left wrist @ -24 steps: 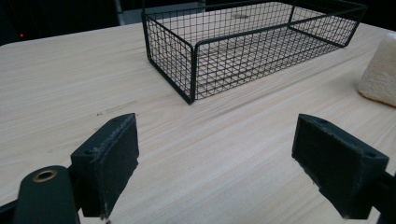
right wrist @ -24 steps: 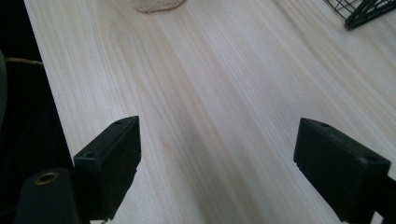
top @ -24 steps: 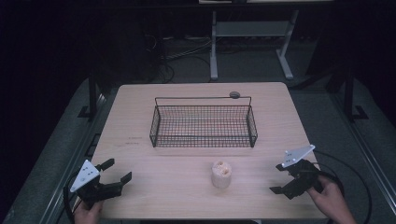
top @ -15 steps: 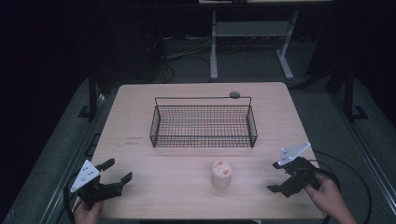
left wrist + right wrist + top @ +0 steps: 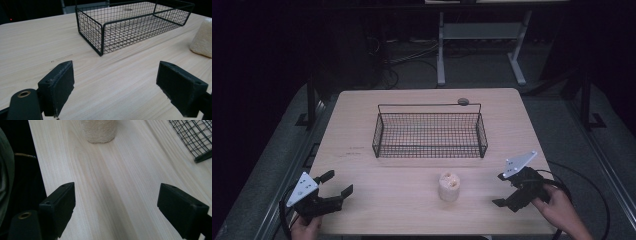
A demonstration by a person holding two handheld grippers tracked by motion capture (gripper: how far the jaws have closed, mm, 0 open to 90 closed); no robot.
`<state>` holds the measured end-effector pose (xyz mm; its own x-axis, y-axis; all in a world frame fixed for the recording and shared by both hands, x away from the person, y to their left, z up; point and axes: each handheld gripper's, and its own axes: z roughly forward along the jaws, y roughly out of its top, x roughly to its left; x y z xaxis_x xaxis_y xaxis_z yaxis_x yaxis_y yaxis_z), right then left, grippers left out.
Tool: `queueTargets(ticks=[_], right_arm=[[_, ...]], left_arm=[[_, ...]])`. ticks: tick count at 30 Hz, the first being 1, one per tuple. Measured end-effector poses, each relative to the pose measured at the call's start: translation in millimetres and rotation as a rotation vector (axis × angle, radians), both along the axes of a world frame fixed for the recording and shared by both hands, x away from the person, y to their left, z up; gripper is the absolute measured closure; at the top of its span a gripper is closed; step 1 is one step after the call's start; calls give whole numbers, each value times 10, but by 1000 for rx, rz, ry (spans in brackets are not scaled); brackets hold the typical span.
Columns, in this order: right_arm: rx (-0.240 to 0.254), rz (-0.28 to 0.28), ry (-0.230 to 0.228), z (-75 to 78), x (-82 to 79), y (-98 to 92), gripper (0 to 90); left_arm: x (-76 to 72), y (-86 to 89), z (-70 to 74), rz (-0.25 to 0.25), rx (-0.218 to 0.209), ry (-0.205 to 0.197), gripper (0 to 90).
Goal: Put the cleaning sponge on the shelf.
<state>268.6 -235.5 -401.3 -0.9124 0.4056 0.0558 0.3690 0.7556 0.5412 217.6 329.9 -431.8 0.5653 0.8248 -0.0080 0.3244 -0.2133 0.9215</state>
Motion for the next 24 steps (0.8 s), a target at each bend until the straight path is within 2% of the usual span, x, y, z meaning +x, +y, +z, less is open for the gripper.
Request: queueTargets(ticks=[10, 13, 24], right_arm=[[-14, 31, 10, 59, 39, 129, 146], [-24, 43, -4, 75, 44, 177, 146], [-49, 75, 12, 109, 68, 329, 145]], left_arm=[[0, 2, 1, 0, 0, -1, 139], [1, 3, 0, 1, 1, -1, 140], [-1, 17, 2, 4, -3, 0, 139]])
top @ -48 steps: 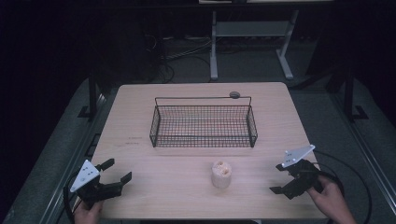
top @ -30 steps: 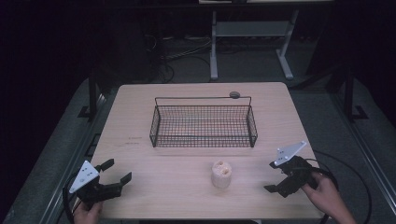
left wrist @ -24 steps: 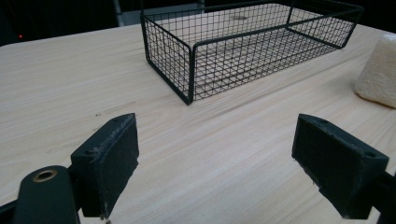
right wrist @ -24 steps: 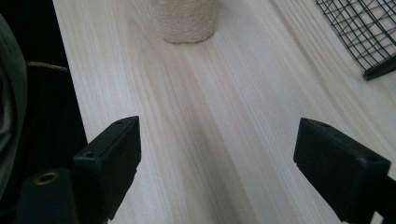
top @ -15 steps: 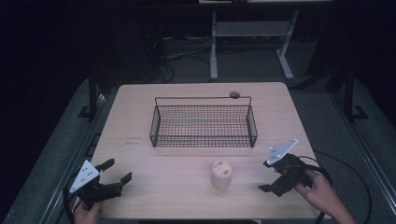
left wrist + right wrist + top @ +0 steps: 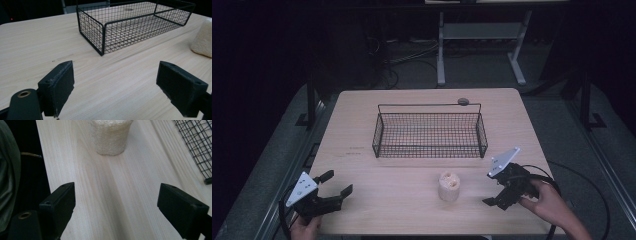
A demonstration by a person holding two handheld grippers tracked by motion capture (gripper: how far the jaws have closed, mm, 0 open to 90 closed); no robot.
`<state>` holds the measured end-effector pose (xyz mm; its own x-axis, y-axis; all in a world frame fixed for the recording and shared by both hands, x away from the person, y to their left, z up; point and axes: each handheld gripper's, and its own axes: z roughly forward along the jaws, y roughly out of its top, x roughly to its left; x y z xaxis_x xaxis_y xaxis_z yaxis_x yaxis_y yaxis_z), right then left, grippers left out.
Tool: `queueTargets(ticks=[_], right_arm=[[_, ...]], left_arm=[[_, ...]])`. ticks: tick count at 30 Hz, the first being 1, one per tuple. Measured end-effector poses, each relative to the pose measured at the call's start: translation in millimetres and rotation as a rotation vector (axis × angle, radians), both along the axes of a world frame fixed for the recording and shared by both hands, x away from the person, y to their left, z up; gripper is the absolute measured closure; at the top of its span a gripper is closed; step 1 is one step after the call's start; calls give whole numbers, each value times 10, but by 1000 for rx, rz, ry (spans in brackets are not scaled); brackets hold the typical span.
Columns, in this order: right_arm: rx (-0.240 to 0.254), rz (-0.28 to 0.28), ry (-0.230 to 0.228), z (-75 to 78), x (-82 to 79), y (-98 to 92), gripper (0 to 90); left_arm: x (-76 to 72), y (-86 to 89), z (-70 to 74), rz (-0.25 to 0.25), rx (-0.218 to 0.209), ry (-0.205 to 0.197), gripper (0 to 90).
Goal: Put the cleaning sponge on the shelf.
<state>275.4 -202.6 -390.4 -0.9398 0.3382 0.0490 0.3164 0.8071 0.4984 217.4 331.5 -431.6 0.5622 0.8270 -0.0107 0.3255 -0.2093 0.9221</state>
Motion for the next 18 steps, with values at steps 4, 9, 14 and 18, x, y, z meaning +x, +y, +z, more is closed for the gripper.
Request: queueTargets(ticks=[4, 9, 14, 18], right_arm=[[-3, 21, 0, 16, 8, 46, 146], [-12, 32, 1, 45, 30, 110, 146], [-16, 48, 3, 67, 62, 173, 145], [-20, 63, 1, 80, 79, 238, 145]], left_arm=[[1, 2, 1, 1, 1, -1, 139], [1, 2, 2, -1, 1, -2, 139], [2, 5, 2, 0, -1, -1, 140], [2, 6, 2, -1, 0, -2, 140]])
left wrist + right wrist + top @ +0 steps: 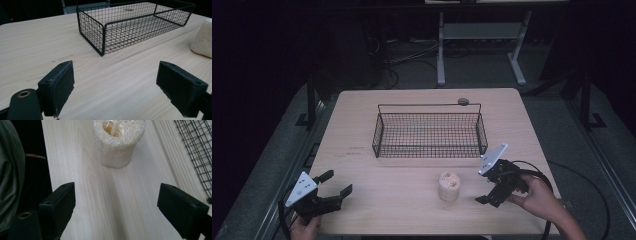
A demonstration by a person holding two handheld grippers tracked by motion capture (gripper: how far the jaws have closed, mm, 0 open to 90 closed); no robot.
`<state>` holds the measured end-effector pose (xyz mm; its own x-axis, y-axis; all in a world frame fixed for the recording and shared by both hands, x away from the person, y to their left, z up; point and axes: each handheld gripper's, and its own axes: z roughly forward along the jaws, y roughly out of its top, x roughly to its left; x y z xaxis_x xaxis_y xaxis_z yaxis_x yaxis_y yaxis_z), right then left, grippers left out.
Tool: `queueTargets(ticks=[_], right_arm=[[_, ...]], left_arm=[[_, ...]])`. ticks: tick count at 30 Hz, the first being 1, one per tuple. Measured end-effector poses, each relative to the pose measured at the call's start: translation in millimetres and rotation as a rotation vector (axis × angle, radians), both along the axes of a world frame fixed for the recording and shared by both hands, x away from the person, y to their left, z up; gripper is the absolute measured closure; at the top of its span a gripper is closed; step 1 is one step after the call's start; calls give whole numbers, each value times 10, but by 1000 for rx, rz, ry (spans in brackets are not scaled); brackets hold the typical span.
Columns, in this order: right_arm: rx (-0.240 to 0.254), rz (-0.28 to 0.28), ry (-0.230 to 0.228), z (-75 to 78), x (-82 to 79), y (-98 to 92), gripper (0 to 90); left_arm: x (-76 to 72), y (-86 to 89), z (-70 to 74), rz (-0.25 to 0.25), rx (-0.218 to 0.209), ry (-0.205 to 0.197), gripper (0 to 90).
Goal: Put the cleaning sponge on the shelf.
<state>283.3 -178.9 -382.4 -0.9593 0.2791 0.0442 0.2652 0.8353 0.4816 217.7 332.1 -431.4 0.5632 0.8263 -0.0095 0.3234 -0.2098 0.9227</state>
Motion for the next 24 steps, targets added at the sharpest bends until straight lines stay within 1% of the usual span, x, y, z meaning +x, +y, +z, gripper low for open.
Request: queueTargets(ticks=[3, 6, 10, 24], right_arm=[[-4, 7, 0, 5, 8, 35, 146], [4, 23, 3, 11, 30, 100, 145], [-12, 42, -2, 8, 48, 171, 146], [-22, 58, 7, 21, 135, 362, 146]], left_arm=[[-3, -2, 2, -1, -2, -2, 139], [-5, -1, 2, -1, -1, -2, 140], [-5, 4, 2, -1, 2, -3, 139], [-4, 1, 7, -2, -3, -3, 139]])
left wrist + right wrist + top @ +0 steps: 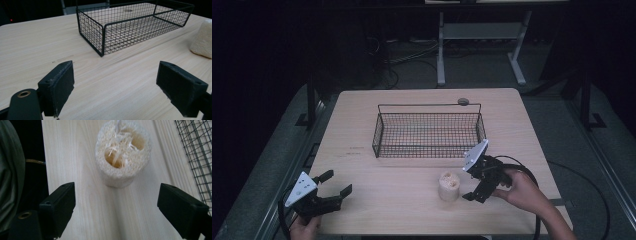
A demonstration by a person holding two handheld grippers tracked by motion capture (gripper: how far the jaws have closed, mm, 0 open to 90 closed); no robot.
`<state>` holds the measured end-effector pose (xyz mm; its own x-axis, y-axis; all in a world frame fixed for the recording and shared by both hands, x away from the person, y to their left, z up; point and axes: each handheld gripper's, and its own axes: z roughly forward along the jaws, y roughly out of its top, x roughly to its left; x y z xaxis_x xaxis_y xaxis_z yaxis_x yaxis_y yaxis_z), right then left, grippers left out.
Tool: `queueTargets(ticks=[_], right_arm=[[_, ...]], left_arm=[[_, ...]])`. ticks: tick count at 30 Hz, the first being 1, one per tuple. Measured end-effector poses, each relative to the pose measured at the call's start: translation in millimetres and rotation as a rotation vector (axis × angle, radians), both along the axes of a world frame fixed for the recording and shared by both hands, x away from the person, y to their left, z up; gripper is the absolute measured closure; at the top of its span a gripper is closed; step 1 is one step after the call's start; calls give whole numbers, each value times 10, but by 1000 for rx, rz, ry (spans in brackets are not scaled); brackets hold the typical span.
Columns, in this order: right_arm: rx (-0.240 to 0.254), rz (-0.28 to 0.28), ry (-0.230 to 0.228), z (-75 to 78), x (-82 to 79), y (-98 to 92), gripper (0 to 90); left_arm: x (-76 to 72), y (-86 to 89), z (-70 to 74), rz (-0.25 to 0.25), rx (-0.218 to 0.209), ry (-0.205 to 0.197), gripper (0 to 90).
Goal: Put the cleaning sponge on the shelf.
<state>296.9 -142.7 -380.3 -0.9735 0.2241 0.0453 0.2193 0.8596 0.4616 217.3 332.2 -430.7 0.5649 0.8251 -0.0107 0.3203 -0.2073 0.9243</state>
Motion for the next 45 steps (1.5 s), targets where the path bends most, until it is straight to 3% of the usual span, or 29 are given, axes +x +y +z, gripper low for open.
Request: queueTargets(ticks=[23, 45], right_arm=[[-21, 35, 10, 10, 116, 278, 149], [-45, 31, 37, -58, 197, 414, 153]], left_arm=[[-1, 2, 6, -2, -3, -2, 139], [-3, 7, 10, -2, -8, -4, 139]])
